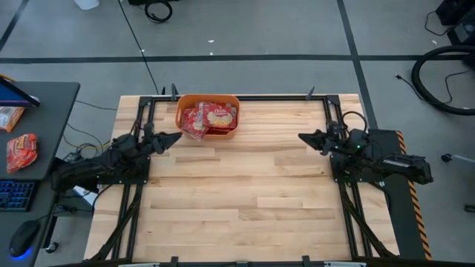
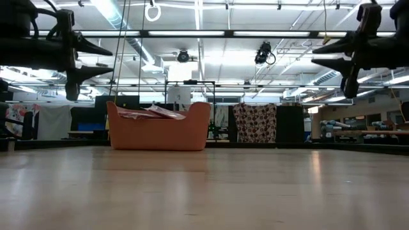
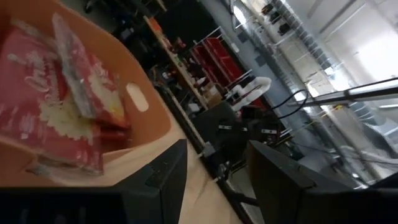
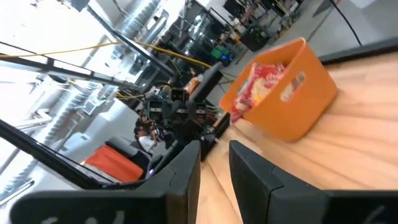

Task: Sort popcorn bags into baskets
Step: Return to Home Position

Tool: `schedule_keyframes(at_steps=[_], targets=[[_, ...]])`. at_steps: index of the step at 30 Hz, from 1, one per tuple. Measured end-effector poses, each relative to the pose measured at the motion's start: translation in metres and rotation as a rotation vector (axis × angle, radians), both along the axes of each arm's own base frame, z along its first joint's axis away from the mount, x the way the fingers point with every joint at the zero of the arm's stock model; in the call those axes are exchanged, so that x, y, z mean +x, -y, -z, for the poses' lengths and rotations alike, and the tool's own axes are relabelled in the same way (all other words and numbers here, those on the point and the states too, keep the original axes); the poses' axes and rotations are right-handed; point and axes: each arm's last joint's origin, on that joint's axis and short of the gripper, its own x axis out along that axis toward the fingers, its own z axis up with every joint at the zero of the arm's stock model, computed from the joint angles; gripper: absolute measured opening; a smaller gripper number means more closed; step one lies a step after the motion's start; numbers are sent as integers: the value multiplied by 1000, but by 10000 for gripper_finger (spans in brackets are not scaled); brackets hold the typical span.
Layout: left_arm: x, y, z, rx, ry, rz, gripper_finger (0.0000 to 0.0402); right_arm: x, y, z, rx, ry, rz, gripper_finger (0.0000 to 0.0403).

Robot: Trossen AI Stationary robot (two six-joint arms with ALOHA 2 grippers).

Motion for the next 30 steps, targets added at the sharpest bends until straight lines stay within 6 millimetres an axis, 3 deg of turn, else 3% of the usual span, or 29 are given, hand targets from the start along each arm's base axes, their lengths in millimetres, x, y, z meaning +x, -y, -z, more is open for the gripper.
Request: schedule_keyframes(at_steps=[10, 14, 16, 18, 20, 24, 27, 30], targets=[[1, 3, 2, -18, -13, 3, 169, 3, 1, 17, 28, -75, 4, 90], [3, 7, 5, 12, -55, 133, 169, 4, 3, 17, 26, -80, 69, 90], [3, 10, 4, 144, -95, 222, 169, 4, 4, 17, -8, -94, 87, 90], [4, 12, 3, 332, -125, 282, 169, 4, 3, 18, -171, -151, 74, 91], [4, 13, 2, 469, -142, 291, 169, 5, 2, 19, -480, -256, 53, 91], [4, 13, 0, 606, -158, 270, 169, 5, 2, 19, -956, -391, 59, 90], [4, 13, 0, 603, -158, 270, 169, 5, 2, 19, -1110, -435, 70, 90], [4, 13, 0, 600, -156, 269, 169, 5, 2, 19, -1120, -444, 79, 90]])
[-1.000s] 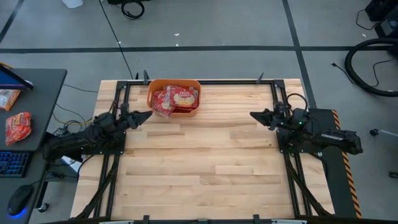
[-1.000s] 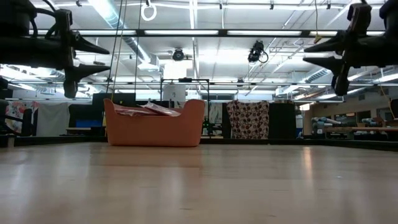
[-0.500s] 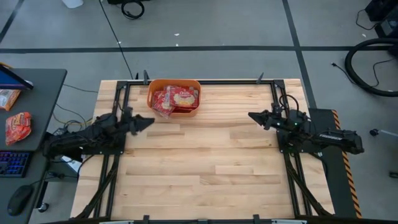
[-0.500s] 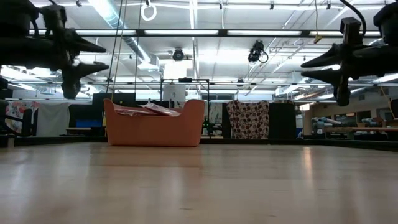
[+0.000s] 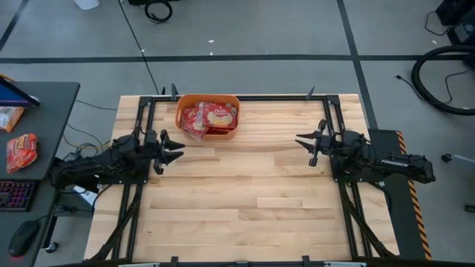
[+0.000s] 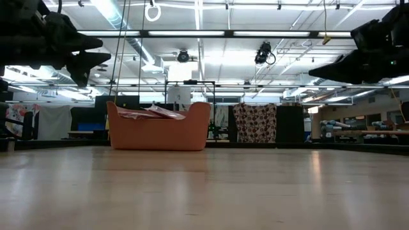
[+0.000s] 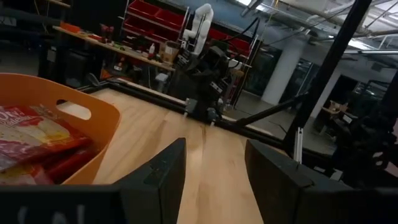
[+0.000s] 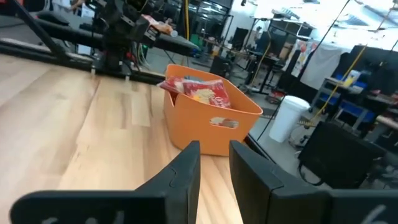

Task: Sort popcorn bags into baskets
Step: Return to Home Position

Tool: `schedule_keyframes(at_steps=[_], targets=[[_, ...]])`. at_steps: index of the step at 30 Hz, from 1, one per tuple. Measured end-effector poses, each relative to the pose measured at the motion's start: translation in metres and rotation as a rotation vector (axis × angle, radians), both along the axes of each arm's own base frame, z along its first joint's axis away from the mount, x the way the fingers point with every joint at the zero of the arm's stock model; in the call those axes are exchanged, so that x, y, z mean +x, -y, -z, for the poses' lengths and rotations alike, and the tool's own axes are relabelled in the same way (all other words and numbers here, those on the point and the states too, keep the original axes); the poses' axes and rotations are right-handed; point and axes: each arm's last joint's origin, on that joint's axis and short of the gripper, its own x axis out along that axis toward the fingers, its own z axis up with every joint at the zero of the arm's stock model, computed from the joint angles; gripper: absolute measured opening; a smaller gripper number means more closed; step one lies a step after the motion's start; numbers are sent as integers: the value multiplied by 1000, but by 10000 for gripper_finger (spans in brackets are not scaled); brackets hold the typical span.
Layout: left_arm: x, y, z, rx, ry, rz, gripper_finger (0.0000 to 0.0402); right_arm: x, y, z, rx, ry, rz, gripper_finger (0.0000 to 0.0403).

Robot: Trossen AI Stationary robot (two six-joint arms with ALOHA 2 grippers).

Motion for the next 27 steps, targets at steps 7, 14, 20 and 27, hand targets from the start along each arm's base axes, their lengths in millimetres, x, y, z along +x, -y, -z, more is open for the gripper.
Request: schedule_keyframes(at_steps=[7, 14, 20, 27], targets=[[0, 0, 0, -2, 2, -1, 169, 0, 0, 0, 24, 8, 1, 90], [0, 0, 0, -2, 4, -2, 169, 0, 0, 0, 24, 8, 1, 90], [0, 0, 0, -2, 4, -2, 169, 0, 0, 0, 24, 7, 1, 90], [0, 0, 0, -2, 4, -2, 169, 0, 0, 0, 24, 8, 1, 90]])
